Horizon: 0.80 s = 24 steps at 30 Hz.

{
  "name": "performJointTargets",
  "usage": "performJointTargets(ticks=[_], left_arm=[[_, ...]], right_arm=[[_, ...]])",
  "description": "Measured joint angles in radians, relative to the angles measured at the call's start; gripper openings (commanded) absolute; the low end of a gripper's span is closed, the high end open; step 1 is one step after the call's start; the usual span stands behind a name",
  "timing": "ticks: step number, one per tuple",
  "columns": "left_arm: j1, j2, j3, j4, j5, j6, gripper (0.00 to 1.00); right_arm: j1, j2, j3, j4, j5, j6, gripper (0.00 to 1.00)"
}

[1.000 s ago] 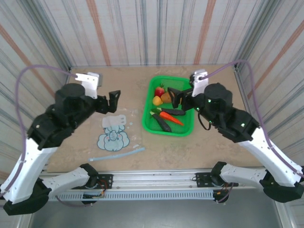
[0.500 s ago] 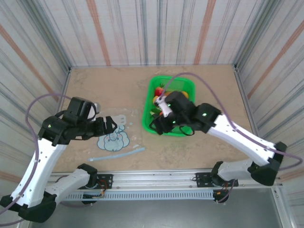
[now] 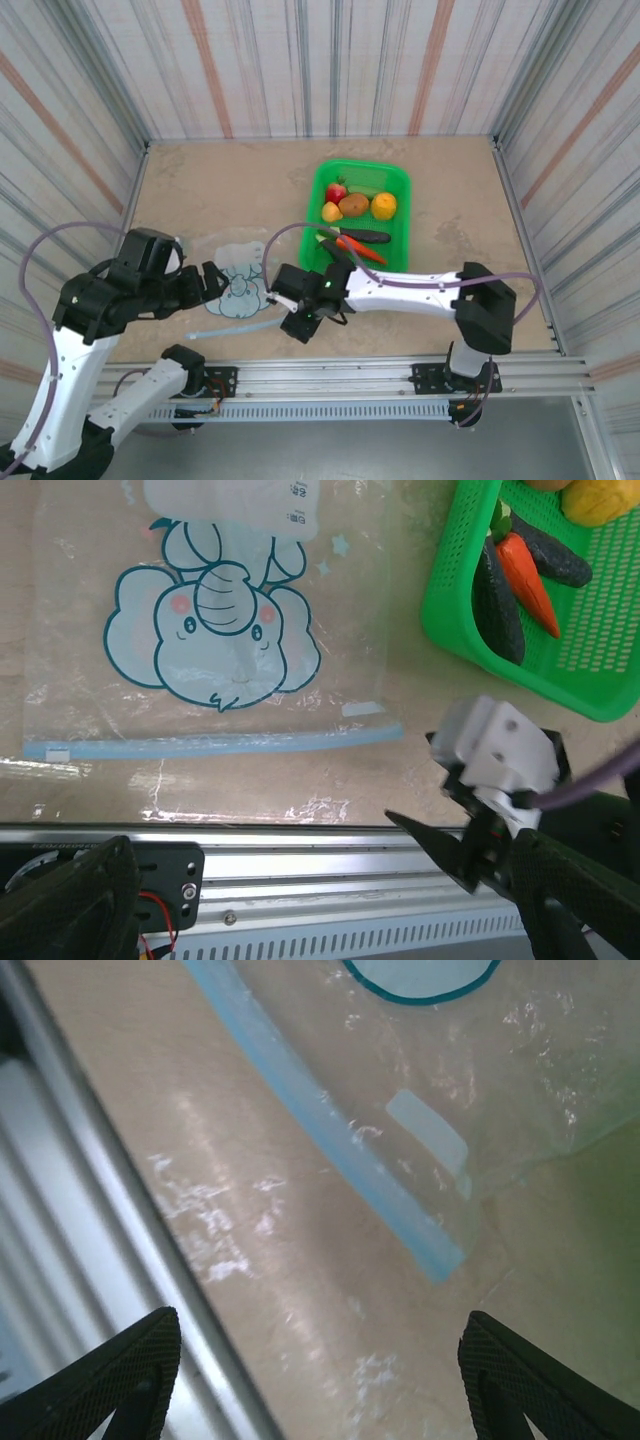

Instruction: Place the food in the zip-top bag and seal the zipper

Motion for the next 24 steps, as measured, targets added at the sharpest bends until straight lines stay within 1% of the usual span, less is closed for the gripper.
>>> performJointTargets(ticks=[3, 6, 11, 15, 19, 20, 21, 23, 24], left_arm=[[0.004, -0.010, 0.035, -0.034, -0.012, -0.006, 0.99], [0.005, -0.010, 0.061, -0.053, -0.019, -0.006, 0.99], [0.005, -0.004, 0.099, -0.074, -0.019, -0.006, 0.99], [0.005, 0.011, 0.134, -0.080, -0.022, -0.002, 0.98], [0.005, 0.034, 0.161, -0.096, -0.033, 0.014, 0.98], [0.005, 0.039, 0.166, -0.100, -0.039, 0.019, 0.98], [0.005, 0.043, 0.168, -0.102, -0.044, 0.021, 0.98], [0.005, 0.050, 0.175, -0.106, -0.052, 0.029, 0.98], [0.005, 0.054, 0.179, -0.108, -0.053, 0.032, 0.98]], right_arm=[[0.000, 0.069, 0.008, 0.050, 0.062, -0.043, 0.78], [0.000, 0.157, 0.053, 0.071, 0.106, -0.098, 0.79], [0.000, 0.274, 0.144, 0.080, 0.135, -0.168, 0.78], [0.000, 0.313, 0.180, 0.080, 0.156, -0.196, 0.62], [-0.006, 0.317, 0.210, 0.080, 0.154, -0.213, 0.38], [-0.010, 0.317, 0.219, 0.080, 0.150, -0.216, 0.30], [-0.013, 0.317, 0.224, 0.081, 0.142, -0.219, 0.25], [-0.026, 0.316, 0.229, 0.083, 0.120, -0.230, 0.13], [-0.032, 0.315, 0.230, 0.082, 0.109, -0.235, 0.09]])
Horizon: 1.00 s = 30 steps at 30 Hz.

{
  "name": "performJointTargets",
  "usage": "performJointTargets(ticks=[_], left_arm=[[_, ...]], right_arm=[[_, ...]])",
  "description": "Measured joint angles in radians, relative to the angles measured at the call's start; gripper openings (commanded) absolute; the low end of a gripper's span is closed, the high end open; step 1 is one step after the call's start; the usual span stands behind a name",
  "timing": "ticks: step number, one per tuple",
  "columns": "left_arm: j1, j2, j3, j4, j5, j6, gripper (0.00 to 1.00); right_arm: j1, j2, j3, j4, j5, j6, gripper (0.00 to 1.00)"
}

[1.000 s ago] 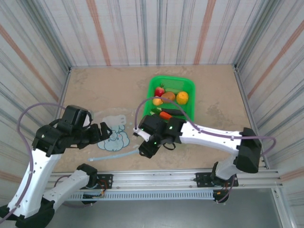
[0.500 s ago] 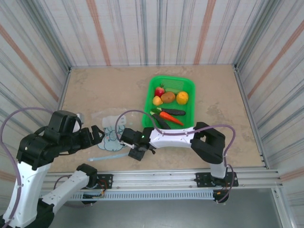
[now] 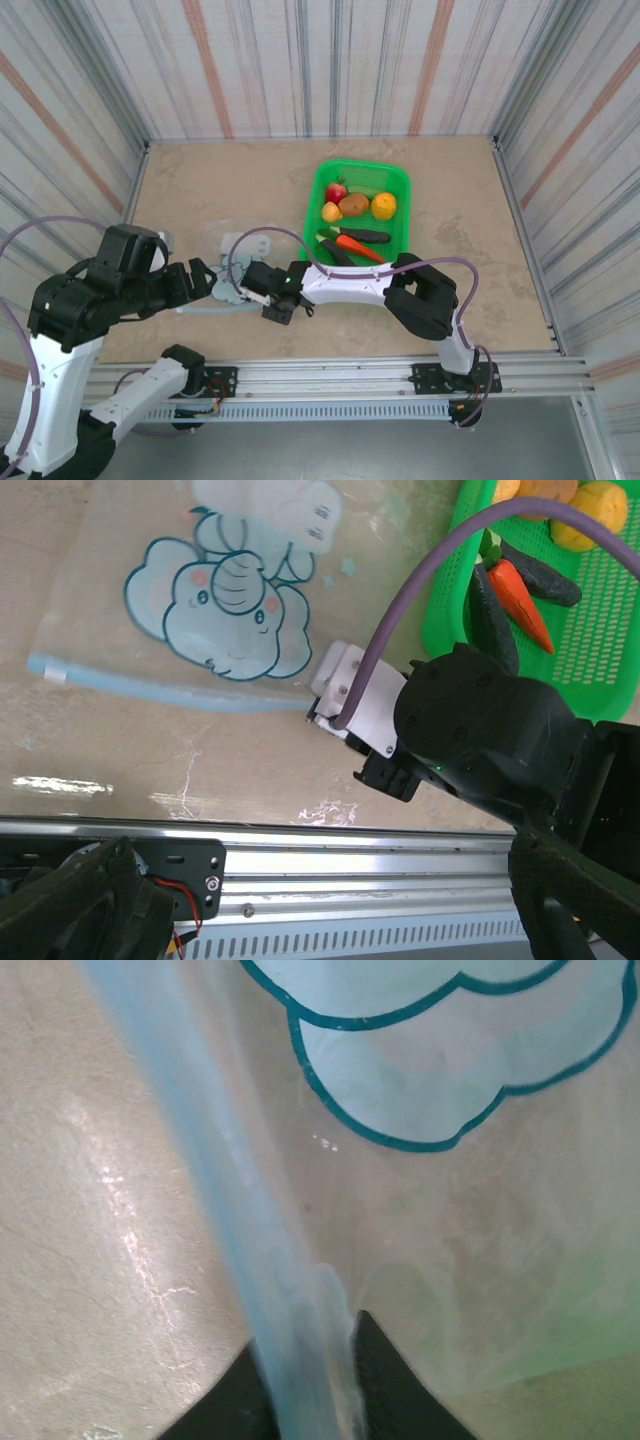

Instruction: Place the food in the zip-top bag and seal the zipper

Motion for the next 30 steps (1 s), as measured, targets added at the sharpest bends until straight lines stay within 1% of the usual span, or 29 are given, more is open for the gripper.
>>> performJointTargets(ticks=[1, 3, 9, 11, 14, 15, 16, 17, 19, 22, 25, 28, 30], left_arm=[[0.000, 0.004, 0.004, 0.000, -0.004, 0.006, 0.97], [0.000, 0.013, 0.012, -0.001, -0.012, 0.015, 0.97], [0.000, 0.063, 0.027, -0.005, -0.029, 0.078, 0.93], [0.000, 0.085, 0.027, -0.004, -0.034, 0.108, 0.88], [-0.003, 0.117, 0.029, 0.002, -0.042, 0.157, 0.80], [-0.010, 0.124, 0.035, 0.006, -0.047, 0.174, 0.76], [-0.026, 0.130, 0.044, 0.015, -0.054, 0.195, 0.75], [-0.046, 0.138, 0.052, 0.025, -0.060, 0.212, 0.75], [-0.116, 0.153, 0.074, 0.050, -0.079, 0.254, 0.74], [-0.274, 0.157, 0.103, 0.085, -0.140, 0.314, 0.74], [-0.389, 0.152, 0.113, 0.103, -0.217, 0.366, 0.75], [-0.413, 0.149, 0.105, 0.112, -0.261, 0.409, 0.77], [-0.414, 0.137, 0.055, 0.138, -0.258, 0.430, 0.78]], right_arm=[[-0.010, -0.002, 0.003, -0.004, -0.013, -0.002, 0.05], [-0.030, -0.013, 0.009, -0.014, -0.041, -0.006, 0.04], [-0.112, -0.146, 0.046, -0.056, -0.121, -0.017, 0.03], [-0.134, -0.208, 0.068, -0.069, -0.140, -0.039, 0.04], [-0.140, -0.282, 0.079, -0.087, -0.150, -0.082, 0.04], [-0.140, -0.305, 0.079, -0.093, -0.155, -0.098, 0.04], [-0.139, -0.325, 0.076, -0.097, -0.159, -0.116, 0.00], [-0.139, -0.341, 0.069, -0.097, -0.162, -0.134, 0.00], [-0.137, -0.380, 0.025, -0.085, -0.162, -0.175, 0.00], [-0.133, -0.427, -0.077, -0.055, -0.160, -0.255, 0.00], [-0.130, -0.452, -0.178, -0.016, -0.158, -0.357, 0.00], [-0.131, -0.464, -0.250, 0.035, -0.160, -0.455, 0.00], [-0.140, -0.476, -0.279, 0.069, -0.180, -0.517, 0.00]])
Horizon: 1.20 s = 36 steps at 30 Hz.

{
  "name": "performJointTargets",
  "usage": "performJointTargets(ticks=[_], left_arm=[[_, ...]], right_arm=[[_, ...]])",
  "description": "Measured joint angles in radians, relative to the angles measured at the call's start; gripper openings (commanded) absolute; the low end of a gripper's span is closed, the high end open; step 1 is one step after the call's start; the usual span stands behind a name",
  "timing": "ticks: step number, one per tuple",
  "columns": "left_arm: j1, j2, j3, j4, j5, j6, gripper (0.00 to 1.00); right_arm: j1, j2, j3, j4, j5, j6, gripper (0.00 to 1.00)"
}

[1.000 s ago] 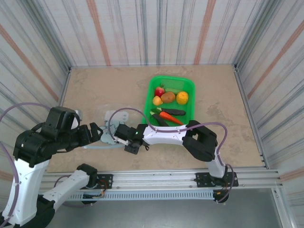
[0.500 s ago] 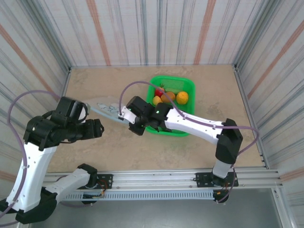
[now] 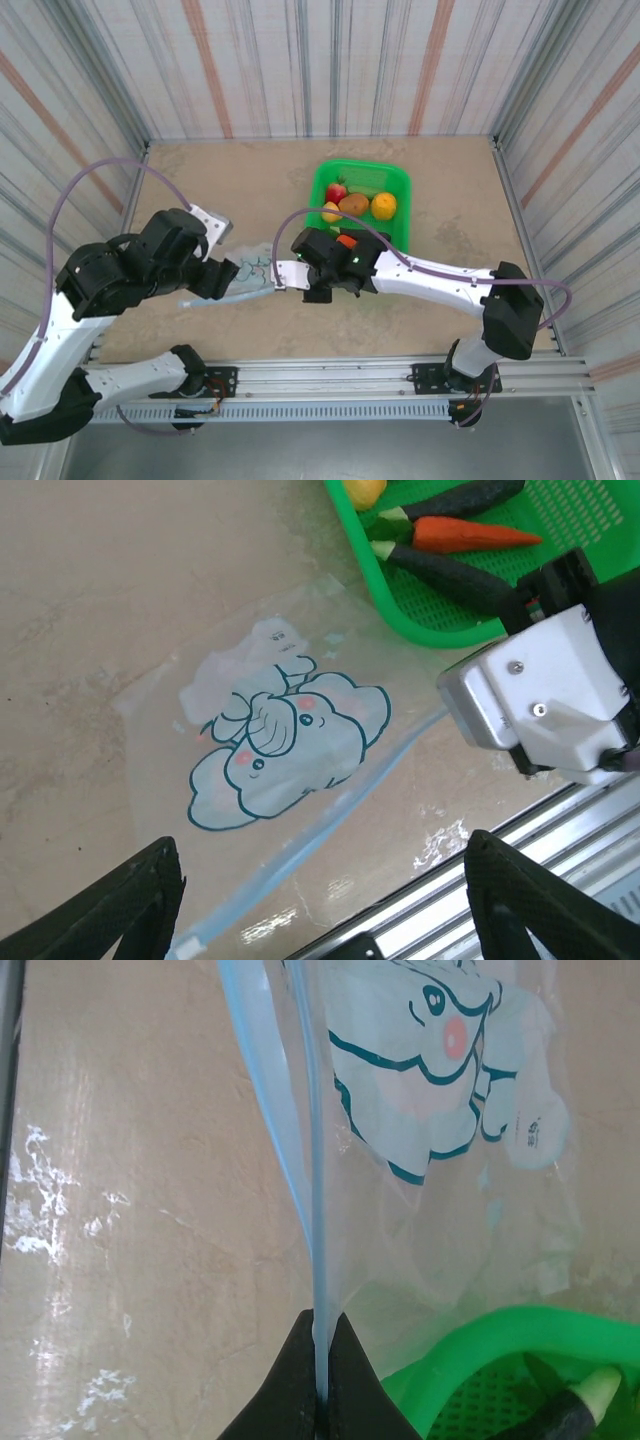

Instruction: Place the food in the zip-top bag and seal the zipper

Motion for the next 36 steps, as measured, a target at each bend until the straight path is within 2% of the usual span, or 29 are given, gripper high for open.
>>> performJointTargets(ticks=[9, 13, 18, 26, 28, 33, 34, 36], left_arm=[[-0.001, -0.126, -0.362, 0.200, 0.211, 0.048, 0.73], [-0.002, -0.145, -0.378, 0.253, 0.227, 0.067, 0.67], [-0.002, -0.108, -0.378, 0.267, 0.223, 0.105, 0.47], [-0.002, -0.035, -0.378, 0.267, 0.217, 0.132, 0.44], [-0.002, -0.035, -0.378, 0.267, 0.217, 0.132, 0.37], [-0.002, -0.021, -0.371, 0.265, 0.216, 0.154, 0.04], [-0.002, -0.013, -0.367, 0.264, 0.217, 0.159, 0.00], [-0.002, -0.001, -0.359, 0.262, 0.217, 0.169, 0.00]], right_arm=[[-0.081, -0.072, -0.018, 0.055, -0.179, -0.209, 0.00], [-0.085, -0.074, -0.018, 0.055, -0.224, -0.251, 0.00], [-0.085, -0.074, -0.018, 0.055, -0.250, -0.276, 0.00], [-0.102, -0.074, -0.017, 0.055, -0.259, -0.276, 0.00], [-0.105, -0.074, -0.015, 0.054, -0.259, -0.276, 0.00], [-0.111, -0.074, -0.010, 0.054, -0.263, -0.277, 0.00], [-0.112, -0.074, -0.009, 0.054, -0.267, -0.276, 0.00], [-0.114, -0.074, -0.006, 0.052, -0.268, -0.276, 0.02]])
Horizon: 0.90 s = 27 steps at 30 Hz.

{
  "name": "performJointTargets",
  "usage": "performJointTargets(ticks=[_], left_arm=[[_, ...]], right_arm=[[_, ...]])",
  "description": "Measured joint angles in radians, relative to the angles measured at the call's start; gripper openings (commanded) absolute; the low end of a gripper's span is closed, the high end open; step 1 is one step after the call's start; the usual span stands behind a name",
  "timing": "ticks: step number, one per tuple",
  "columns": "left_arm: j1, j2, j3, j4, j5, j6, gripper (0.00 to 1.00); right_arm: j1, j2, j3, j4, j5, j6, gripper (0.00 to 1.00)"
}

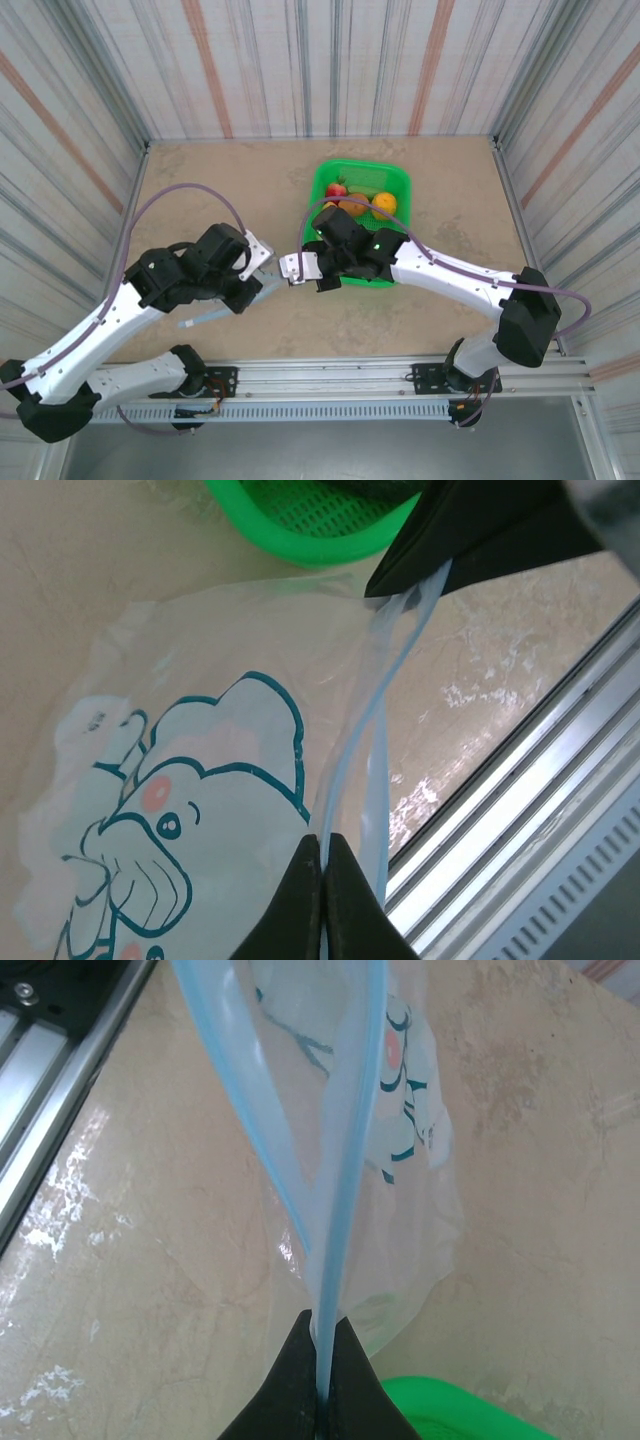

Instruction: Place the food in the zip-top bag and seal the zipper

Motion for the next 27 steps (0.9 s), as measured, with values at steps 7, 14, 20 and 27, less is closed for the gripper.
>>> performJointTargets(ticks=[7, 14, 20, 27], left_arm=[[0.013, 0.010, 0.032, 0.001, -0.040, -0.009, 0.00], [0.231, -0.066, 0.046, 0.050, -0.058, -0.159, 0.00], [0.367, -0.117, -0.051, 0.227, 0.031, -0.391, 0.03], [0.388, -0.059, -0.098, 0.431, 0.072, -0.596, 0.00]], right_arm=[[-0.016, -0.007, 0.008, 0.019, 0.003, 0.034, 0.54], [-0.039, -0.133, 0.011, 0.116, 0.008, 0.220, 0.59], [-0.038, -0.221, 0.043, 0.213, 0.174, 0.571, 0.65], [-0.082, -0.194, 0.201, 0.120, 0.224, 0.903, 0.48]])
